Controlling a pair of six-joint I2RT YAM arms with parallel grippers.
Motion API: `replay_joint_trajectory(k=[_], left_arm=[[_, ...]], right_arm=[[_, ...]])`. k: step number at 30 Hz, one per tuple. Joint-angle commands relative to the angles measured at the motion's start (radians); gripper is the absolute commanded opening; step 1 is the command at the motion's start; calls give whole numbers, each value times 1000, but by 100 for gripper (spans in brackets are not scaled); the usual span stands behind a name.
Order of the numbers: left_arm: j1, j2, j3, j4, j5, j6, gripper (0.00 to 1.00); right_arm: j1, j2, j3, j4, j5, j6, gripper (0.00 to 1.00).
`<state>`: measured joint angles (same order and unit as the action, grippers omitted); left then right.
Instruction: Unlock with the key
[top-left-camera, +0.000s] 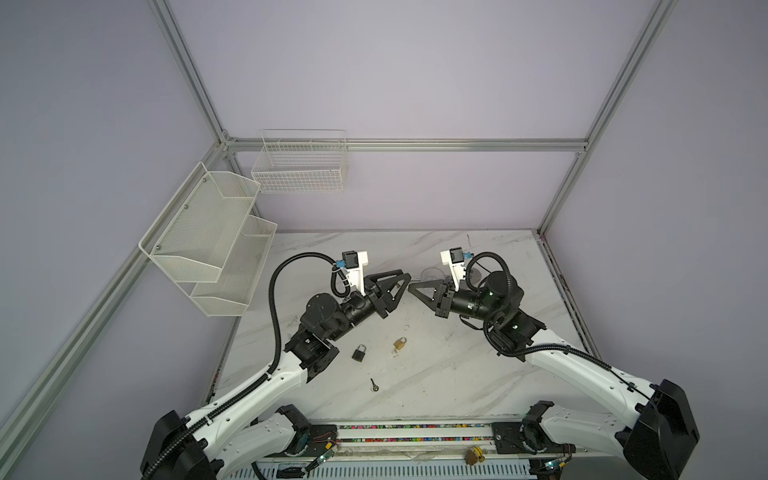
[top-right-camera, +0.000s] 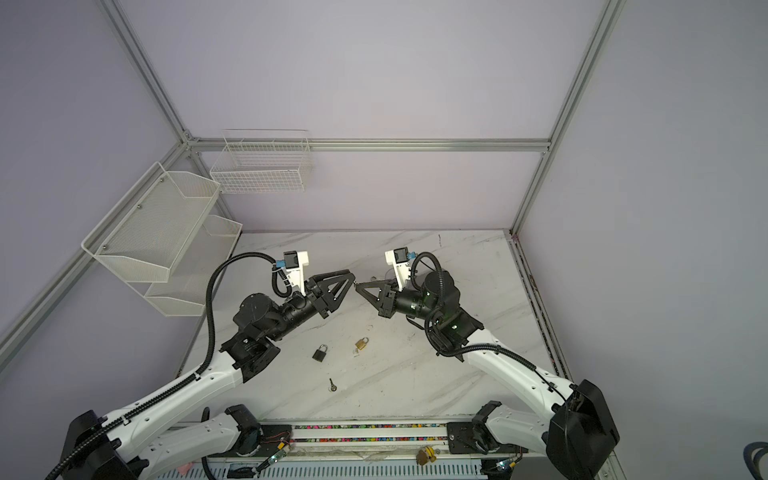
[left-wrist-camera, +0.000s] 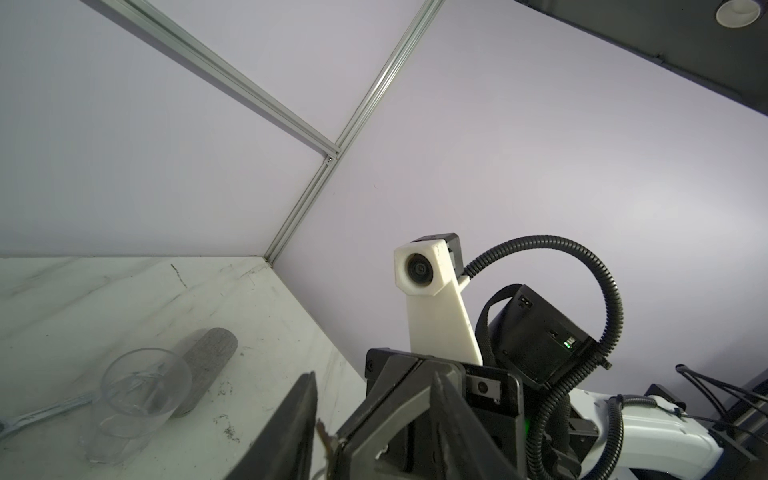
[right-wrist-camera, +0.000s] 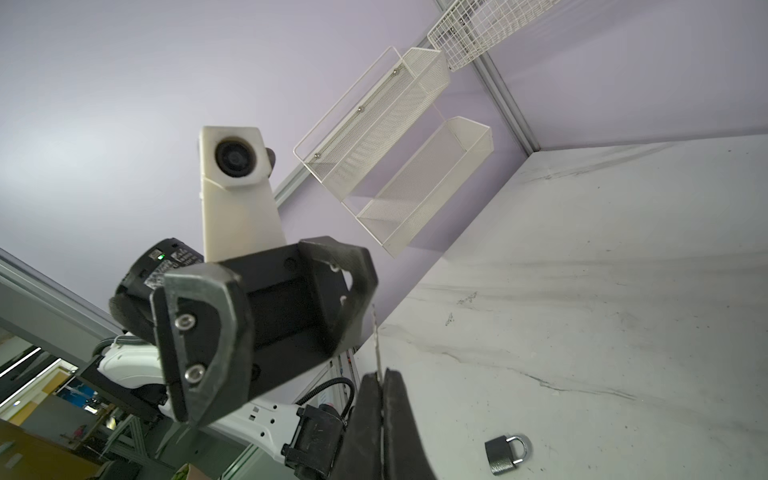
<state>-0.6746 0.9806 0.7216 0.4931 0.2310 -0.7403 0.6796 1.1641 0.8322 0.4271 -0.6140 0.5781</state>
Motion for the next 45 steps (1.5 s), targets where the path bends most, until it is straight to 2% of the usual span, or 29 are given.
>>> replay_joint_trajectory(k=[1, 9, 14, 18, 23, 27, 31, 40, 45], left_arm=[[5, -75, -44, -77, -51, 17, 51], [7, -136, -40, -225, -78, -9, 52], [7, -139, -10, -289, -79, -62, 52], [7, -125, 46, -376, -94, -116, 52], [12, -70, 212, -651, -210, -165, 52], [26, -12, 321, -785, -243, -211, 52], [45, 13, 356, -798, -230, -266, 50], [56, 71, 393, -822, -220, -344, 43], [56, 88, 408, -817, -223, -370, 42]], right_arm=[[1, -30, 16, -86, 24, -138, 0], [13, -33, -9, -57, 28, -221, 0], [57, -31, -5, -78, 128, -297, 0], [110, -24, 14, -112, 262, -379, 0], [206, 4, 46, -136, 516, -545, 0], [272, 52, 84, -146, 663, -677, 0], [301, 75, 76, -111, 738, -757, 0], [354, 109, 82, -70, 847, -845, 0], [366, 134, 96, -72, 863, -869, 0]])
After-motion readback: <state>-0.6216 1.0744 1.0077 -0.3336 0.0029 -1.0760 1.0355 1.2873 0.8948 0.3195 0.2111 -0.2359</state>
